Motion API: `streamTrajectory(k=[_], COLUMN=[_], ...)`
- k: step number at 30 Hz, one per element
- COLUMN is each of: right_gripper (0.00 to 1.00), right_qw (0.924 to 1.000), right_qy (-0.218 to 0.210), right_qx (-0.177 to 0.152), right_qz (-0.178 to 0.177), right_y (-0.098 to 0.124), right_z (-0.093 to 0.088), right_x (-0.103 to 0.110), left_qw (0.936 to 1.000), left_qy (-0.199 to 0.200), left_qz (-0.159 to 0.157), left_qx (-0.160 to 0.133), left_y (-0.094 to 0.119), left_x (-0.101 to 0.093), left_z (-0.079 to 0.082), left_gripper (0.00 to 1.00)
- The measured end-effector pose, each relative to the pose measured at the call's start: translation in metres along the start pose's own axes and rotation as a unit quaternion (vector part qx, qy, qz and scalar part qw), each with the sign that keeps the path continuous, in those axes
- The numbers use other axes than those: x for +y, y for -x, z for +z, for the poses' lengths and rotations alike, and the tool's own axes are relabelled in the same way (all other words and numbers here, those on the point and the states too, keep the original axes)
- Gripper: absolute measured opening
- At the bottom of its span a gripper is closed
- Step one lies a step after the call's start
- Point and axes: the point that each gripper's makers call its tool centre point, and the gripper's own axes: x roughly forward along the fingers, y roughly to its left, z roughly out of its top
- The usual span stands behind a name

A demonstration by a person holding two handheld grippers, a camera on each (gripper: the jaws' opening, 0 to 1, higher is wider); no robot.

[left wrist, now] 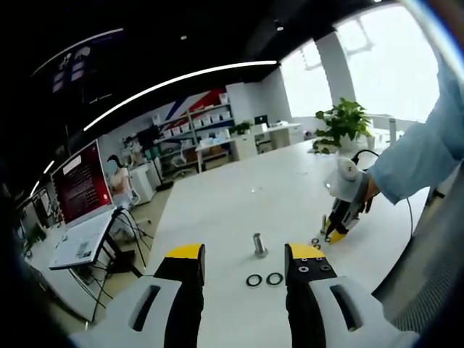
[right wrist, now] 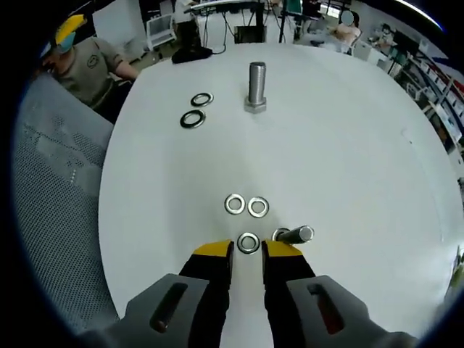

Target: Place the washer onto the threaded stud by aligning its center hole with the stud, sliding it down to the base, and recovering from edge contact or off-axis alignment until the washer reaches the visible bottom stop.

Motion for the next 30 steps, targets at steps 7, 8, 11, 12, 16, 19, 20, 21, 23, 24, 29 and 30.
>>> streamTrajectory(k=[7, 8, 11, 12, 16, 19, 20, 21, 23, 24, 29, 30], right_gripper=[0.14, 0.13, 0.13, 0.13, 0.13, 0.13, 0.13, 0.13, 0.13, 0.13, 0.12, 0.12], right_qw=[0.9999, 0.9999, 0.9998, 0.9997, 0.9997, 0.9996, 0.9995, 0.9995, 0.9995, 0.9995, 0.9994, 0.9993], right_qy=[0.016, 0.016, 0.020, 0.023, 0.024, 0.028, 0.029, 0.029, 0.027, 0.027, 0.033, 0.034], right_qx=[0.004, 0.004, 0.006, 0.006, 0.006, 0.004, 0.003, 0.001, -0.004, -0.006, -0.006, -0.006], right_qz=[0.000, -0.001, -0.004, -0.005, 0.004, 0.008, 0.010, 0.011, 0.013, 0.013, 0.011, 0.012], right_y=[0.001, 0.001, 0.001, 0.001, 0.004, 0.008, 0.010, 0.012, 0.016, 0.018, 0.028, 0.030], right_z=[0.000, 0.000, 0.001, 0.001, 0.000, 0.001, 0.002, 0.003, 0.005, 0.005, 0.006, 0.006], right_x=[0.003, 0.003, 0.004, 0.003, 0.008, 0.011, 0.012, 0.012, 0.013, 0.012, 0.009, 0.009], left_qw=[1.0000, 1.0000, 1.0000, 1.0000, 1.0000, 1.0000, 1.0000, 1.0000, 1.0000, 1.0000, 1.0000, 0.9999], left_qy=[-0.001, -0.001, -0.001, -0.001, -0.001, -0.001, -0.001, -0.001, -0.002, -0.002, -0.002, -0.002], left_qz=[-0.001, -0.002, -0.003, -0.003, -0.005, -0.005, -0.006, -0.006, -0.007, -0.008, -0.009, -0.009], left_qx=[0.000, 0.000, 0.001, 0.001, 0.001, 0.002, 0.002, 0.002, 0.003, 0.003, 0.004, 0.004], left_y=[0.000, 0.000, 0.000, 0.000, -0.001, -0.001, -0.001, -0.001, -0.001, -0.002, -0.001, -0.002], left_x=[-0.001, -0.001, -0.001, -0.001, -0.001, -0.002, -0.002, -0.002, -0.003, -0.003, -0.003, -0.003], left_z=[0.000, 0.000, 0.000, 0.000, 0.000, -0.001, -0.001, -0.001, -0.001, -0.001, -0.001, -0.001], left_gripper=[0.42, 0.42, 0.42, 0.42, 0.42, 0.42, 0.42, 0.42, 0.42, 0.42, 0.42, 0.42])
